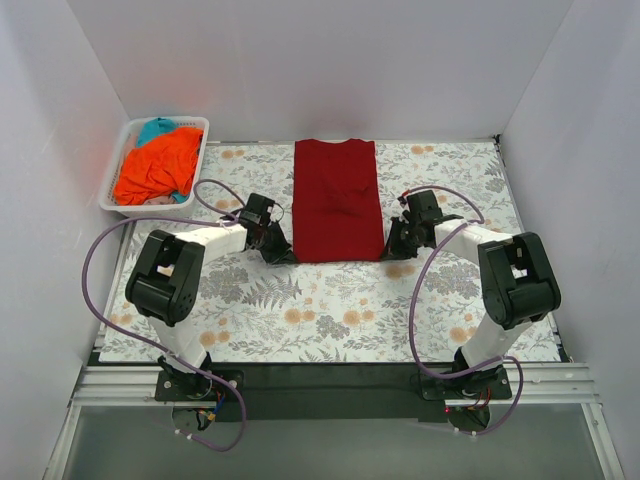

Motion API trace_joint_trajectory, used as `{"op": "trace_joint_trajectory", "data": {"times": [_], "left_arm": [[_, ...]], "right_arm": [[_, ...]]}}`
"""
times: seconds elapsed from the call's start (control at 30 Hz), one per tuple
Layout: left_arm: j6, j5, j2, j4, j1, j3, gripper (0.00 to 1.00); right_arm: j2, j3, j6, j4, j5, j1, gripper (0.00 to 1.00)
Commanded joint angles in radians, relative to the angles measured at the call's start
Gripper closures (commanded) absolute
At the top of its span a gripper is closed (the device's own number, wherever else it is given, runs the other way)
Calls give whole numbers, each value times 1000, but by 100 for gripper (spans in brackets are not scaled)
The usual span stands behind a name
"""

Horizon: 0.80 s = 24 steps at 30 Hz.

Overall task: Fold and stack the t-shirts
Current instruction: Fold the tshirt

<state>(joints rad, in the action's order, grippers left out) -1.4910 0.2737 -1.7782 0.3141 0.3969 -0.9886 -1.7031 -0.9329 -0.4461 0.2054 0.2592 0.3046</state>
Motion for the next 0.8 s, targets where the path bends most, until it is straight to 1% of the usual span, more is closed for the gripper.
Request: {"op": "trace_joint_trajectory", "data": {"times": [0.0, 0.1, 0.33, 0.4, 0.53, 0.63, 0.67, 0.73, 0.77], "left_arm": [[21, -13, 57, 26, 2, -56, 100], [41, -30, 112, 58, 2, -79, 100], [86, -45, 183, 144, 2, -131, 100], [84, -45, 209, 158, 0, -116, 100], [77, -31, 319, 169, 3, -49, 100], [66, -15, 384, 203, 11, 16, 100], [61, -8, 442, 223, 19, 33, 100], [51, -4, 503, 252, 34, 76, 100], [38, -1, 561, 291, 48, 87, 100]], "right_arm": [[69, -18, -13, -21, 17, 7, 99], [126, -26, -8, -20, 6, 7, 99], [238, -40, -8, 11, -21, 7, 99], [270, -29, -9, 25, -23, 7, 99], [339, 46, -25, 32, -3, 8, 99], [437, 123, -51, 58, 3, 14, 99], [506, 140, -57, 66, 5, 17, 99], [580, 184, -78, 112, 6, 28, 99], [655, 196, -101, 133, 11, 31, 99]]}}
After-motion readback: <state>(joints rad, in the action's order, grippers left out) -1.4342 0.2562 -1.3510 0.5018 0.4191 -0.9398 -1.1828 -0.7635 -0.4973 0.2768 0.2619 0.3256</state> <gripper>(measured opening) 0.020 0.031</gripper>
